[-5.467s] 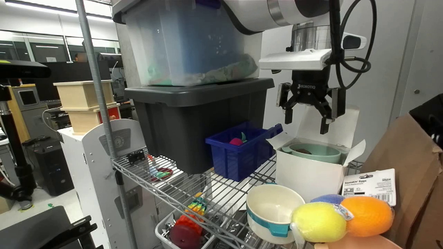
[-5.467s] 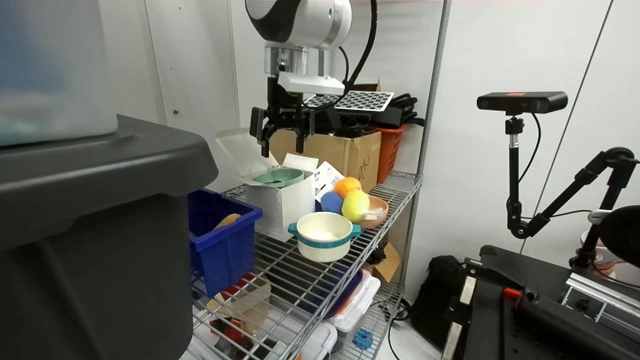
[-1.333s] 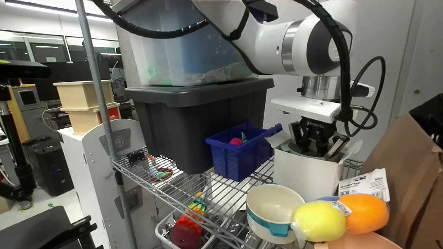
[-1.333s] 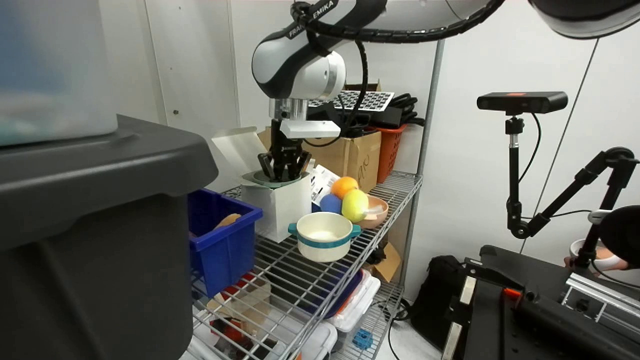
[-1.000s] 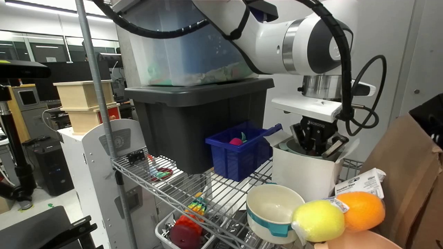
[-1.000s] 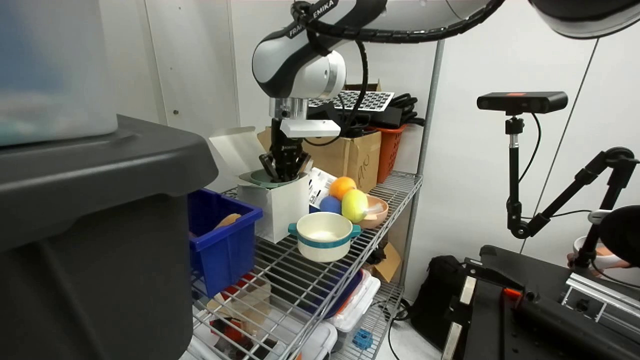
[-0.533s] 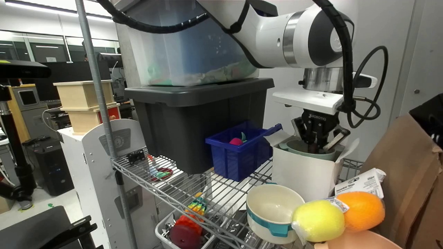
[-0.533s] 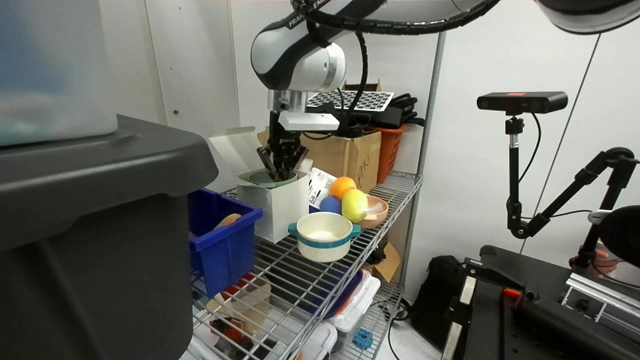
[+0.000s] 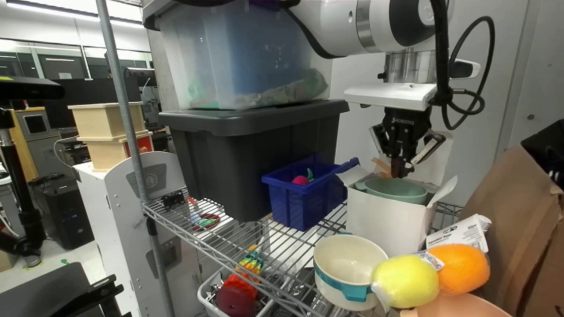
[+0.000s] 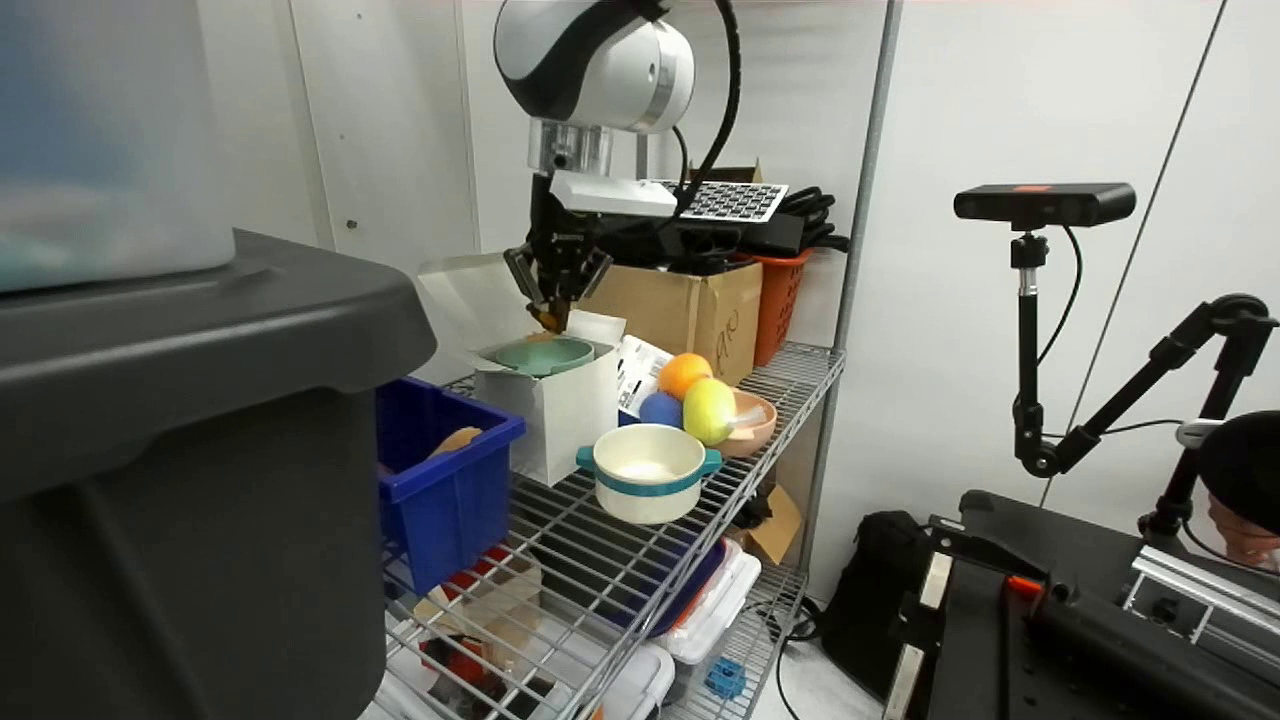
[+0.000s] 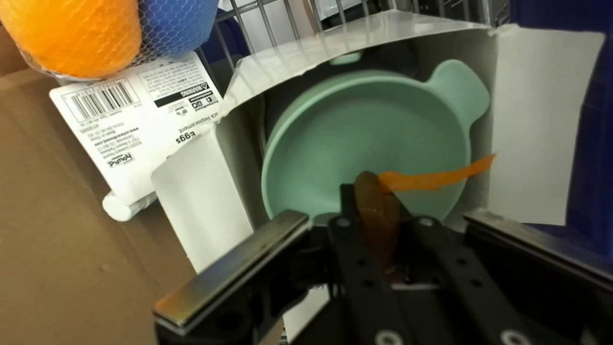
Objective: Take the thing in the box out
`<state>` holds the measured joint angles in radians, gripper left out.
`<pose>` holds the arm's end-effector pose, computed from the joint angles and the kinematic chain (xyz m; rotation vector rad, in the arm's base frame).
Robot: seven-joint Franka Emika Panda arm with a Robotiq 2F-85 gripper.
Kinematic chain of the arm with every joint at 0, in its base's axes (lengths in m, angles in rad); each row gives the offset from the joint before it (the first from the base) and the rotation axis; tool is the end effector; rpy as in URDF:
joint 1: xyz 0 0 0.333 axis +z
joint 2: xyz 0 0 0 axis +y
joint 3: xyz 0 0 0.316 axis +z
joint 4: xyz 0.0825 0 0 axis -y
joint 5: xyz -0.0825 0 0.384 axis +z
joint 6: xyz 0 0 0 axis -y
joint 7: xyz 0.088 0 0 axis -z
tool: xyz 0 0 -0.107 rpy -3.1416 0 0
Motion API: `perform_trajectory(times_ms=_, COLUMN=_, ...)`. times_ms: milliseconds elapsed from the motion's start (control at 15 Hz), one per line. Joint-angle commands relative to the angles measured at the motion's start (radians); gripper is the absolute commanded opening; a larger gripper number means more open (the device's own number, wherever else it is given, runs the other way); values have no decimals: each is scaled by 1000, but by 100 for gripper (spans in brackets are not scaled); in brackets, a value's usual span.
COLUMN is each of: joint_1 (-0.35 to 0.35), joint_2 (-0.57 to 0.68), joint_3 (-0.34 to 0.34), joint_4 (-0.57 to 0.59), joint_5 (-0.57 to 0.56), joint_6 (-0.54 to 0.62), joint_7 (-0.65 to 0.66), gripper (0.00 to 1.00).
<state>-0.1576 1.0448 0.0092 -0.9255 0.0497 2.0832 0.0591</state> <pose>0.7912 -0.1188 0.2506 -3.0681 0.3613 -0.1781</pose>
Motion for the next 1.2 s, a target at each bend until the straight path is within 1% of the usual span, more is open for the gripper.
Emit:
perform_trajectory(times_ms=0, joint_1=5, joint_2=-140, joint_3=1, joint_4=-196, joint_5=-5, joint_6=54, joint_7=-15, gripper=4)
perform_trajectory(times_ms=67, joint_1=12, joint_2=-168, joint_3=-13, joint_4=-232, joint_5=8, joint_6=64, joint_7=-23, gripper=4)
perform_trajectory(times_ms=200, joint_1=14, joint_2=-247, joint_3=-14, joint_4=-331, joint_5=7, joint_6=88, joint_7=-38, gripper=4)
perform_trajectory(times_ms=600, joint_1=16, joint_2=-482, joint_3=-15, joint_4=-594, joint_5=4, joint_6=105, joint_7=-96, gripper=4)
perform_trajectory(times_ms=800, joint_1=16, joint_2=-578, joint_3=-23, joint_4=-743, joint_5=-1, joint_6=117, joint_7=-120, gripper=4)
perform_trajectory(times_ms=1000, joint_1=18, joint_2=-651, joint_3=-32, joint_4=-896, joint_5=-6, joint_6=154, joint_7=-145, gripper=4)
perform_trajectory(times_ms=1133, joint_1=18, joint_2=-662, joint_3=-35, joint_4=-959, joint_5=-4, joint_6=182, joint_7=-158, gripper=4)
